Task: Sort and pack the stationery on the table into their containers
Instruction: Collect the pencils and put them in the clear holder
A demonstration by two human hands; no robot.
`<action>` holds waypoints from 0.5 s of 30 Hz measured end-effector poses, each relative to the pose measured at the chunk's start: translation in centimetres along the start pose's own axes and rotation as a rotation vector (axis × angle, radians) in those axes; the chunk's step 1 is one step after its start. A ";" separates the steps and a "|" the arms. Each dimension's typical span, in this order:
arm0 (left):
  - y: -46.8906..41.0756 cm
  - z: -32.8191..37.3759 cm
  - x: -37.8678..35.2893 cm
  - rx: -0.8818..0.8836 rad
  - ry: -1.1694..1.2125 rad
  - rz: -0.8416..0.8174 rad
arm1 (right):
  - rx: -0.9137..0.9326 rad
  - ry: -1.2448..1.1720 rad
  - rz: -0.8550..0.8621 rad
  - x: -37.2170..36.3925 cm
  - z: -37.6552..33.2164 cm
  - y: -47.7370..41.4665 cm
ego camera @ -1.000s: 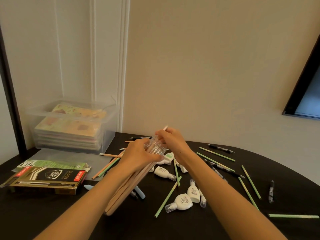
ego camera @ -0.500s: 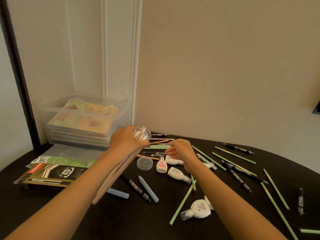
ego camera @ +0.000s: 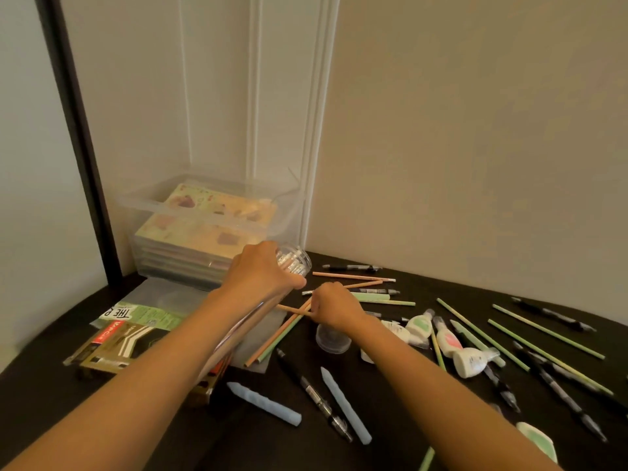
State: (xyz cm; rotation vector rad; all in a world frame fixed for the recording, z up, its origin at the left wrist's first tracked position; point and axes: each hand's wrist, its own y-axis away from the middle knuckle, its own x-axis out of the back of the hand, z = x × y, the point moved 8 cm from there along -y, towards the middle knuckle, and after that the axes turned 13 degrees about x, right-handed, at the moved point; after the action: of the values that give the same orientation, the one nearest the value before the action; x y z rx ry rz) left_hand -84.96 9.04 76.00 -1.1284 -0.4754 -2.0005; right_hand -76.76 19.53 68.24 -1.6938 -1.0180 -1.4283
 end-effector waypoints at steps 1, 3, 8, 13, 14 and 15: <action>-0.2 -0.1 -0.1 -0.001 0.000 -0.006 | -0.001 0.024 -0.017 -0.4 0.2 -0.3; -0.7 -0.1 -0.2 -0.010 0.011 -0.005 | 0.011 0.065 -0.029 -0.8 0.3 -0.6; -1.1 -0.5 0.1 -0.019 0.031 0.022 | 0.059 0.069 0.129 0.9 0.1 -0.4; -1.0 -0.7 0.6 -0.027 0.055 0.029 | 0.052 -0.091 0.109 1.3 0.4 -0.3; -0.9 -0.7 0.6 -0.028 0.064 0.020 | 0.081 -0.135 0.060 0.9 0.0 -0.4; -0.7 -0.7 0.6 -0.030 0.072 0.012 | 0.123 -0.141 0.019 0.5 -0.6 -0.5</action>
State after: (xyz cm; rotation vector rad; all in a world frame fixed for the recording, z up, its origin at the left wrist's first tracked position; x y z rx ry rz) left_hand -86.10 8.79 76.11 -1.0712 -0.4013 -2.0362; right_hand -77.42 19.26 68.88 -1.7287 -1.1393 -1.2223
